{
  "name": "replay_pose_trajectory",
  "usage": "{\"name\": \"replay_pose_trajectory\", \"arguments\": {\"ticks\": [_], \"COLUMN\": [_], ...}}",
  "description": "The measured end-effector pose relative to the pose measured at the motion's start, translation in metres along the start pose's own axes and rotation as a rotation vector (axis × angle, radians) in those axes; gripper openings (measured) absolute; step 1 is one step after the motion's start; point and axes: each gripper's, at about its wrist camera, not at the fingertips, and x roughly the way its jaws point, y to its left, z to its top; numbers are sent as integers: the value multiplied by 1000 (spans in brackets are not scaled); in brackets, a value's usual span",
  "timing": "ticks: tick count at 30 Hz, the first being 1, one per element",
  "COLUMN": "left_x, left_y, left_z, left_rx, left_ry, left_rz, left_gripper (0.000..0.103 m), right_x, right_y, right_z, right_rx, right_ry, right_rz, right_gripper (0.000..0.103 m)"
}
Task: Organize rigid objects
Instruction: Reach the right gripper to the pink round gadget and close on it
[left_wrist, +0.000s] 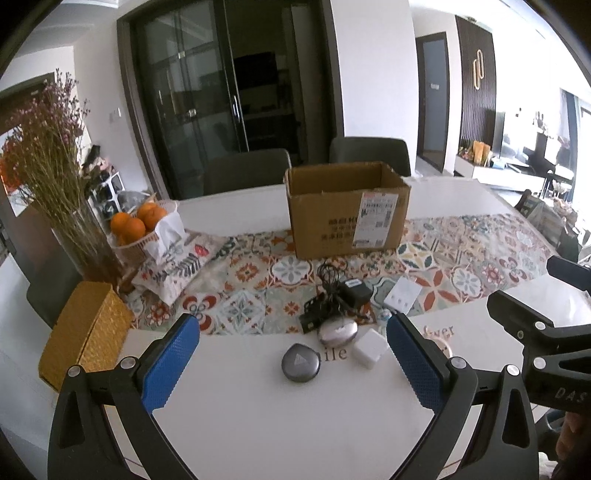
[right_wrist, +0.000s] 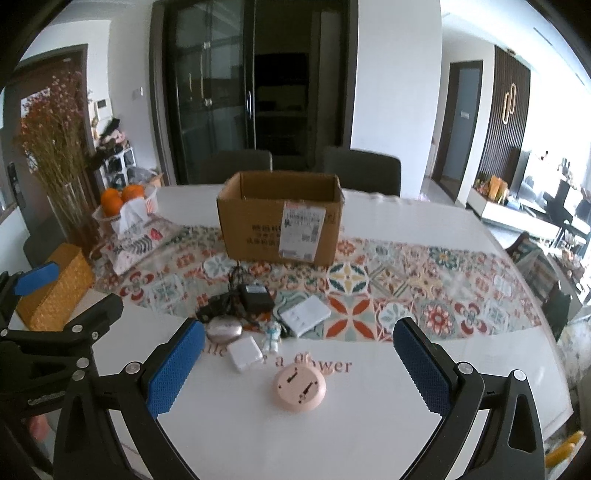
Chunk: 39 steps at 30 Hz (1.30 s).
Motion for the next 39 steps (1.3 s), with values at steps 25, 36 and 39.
{"name": "replay_pose_trajectory", "arguments": {"ticks": [25, 36, 39], "left_x": [108, 142, 147], "left_y": [-29, -23, -21], "left_z": [-66, -77, -80], "left_rx": [35, 5, 6], "left_ry": [288, 354, 365], "left_rz": [61, 56, 62], "left_gripper": [102, 102, 102], "right_x": [139, 178, 184], "right_y": [-14, -8, -5], "right_z": [-76, -87, -89], "right_rx": [-52, -38, -47], "right_ry": [338, 402, 409], "right_rz": [146, 158, 152], "right_gripper": [98, 88, 84]}}
